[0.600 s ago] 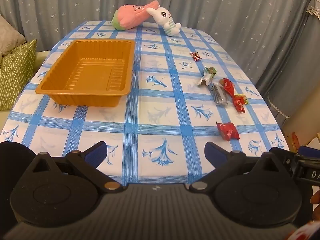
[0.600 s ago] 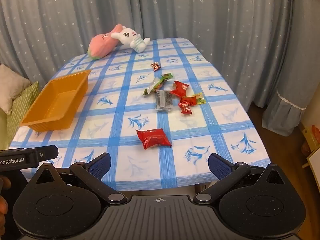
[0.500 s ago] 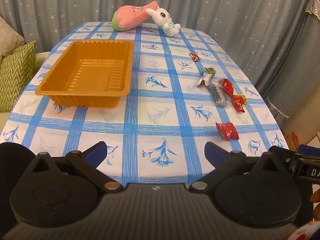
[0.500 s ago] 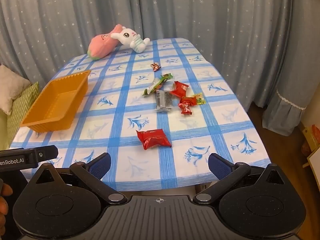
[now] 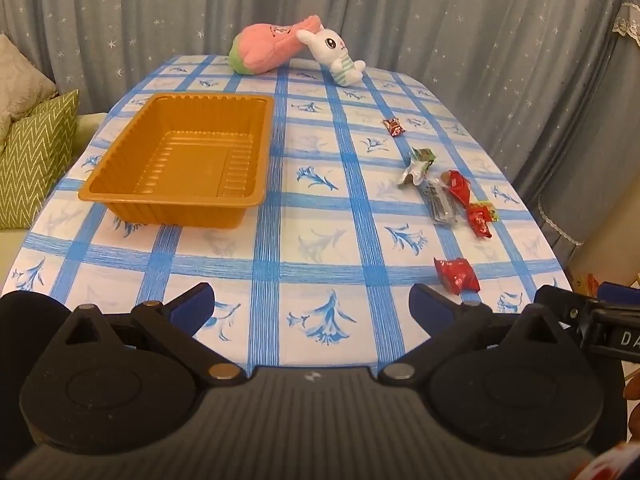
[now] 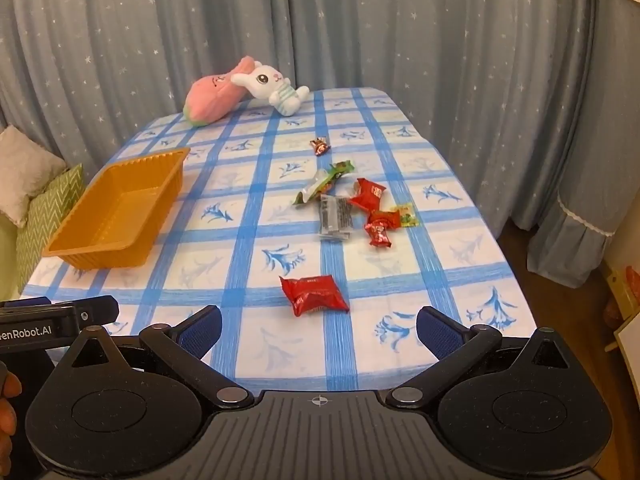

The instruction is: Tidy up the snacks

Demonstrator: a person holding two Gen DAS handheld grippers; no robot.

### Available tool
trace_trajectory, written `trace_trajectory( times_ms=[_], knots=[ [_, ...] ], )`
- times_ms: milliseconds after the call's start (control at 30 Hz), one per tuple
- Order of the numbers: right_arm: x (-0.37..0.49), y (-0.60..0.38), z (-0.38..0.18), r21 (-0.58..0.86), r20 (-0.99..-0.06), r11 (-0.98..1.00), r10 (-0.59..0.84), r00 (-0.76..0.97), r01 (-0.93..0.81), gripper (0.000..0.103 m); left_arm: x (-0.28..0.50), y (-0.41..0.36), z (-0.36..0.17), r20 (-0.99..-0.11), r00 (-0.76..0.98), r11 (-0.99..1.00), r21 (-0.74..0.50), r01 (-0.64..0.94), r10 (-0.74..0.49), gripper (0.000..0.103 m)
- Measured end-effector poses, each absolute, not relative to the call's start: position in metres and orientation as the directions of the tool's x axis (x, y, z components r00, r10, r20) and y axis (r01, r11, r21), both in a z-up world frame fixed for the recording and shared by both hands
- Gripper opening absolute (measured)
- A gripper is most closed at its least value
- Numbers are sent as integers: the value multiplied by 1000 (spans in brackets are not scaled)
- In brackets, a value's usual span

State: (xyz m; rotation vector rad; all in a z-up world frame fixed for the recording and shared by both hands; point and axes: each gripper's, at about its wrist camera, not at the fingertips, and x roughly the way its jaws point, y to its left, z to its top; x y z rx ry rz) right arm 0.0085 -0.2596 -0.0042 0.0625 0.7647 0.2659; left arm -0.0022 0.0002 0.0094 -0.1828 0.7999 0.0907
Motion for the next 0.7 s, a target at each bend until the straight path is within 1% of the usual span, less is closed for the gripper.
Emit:
trace_trajectory(
  times_ms=[700],
  knots=[
    [8,-260,-2,150,-670,965,260,695,-216,103,-3,1,8,-718,695,980,-133,-148,7,103]
  ],
)
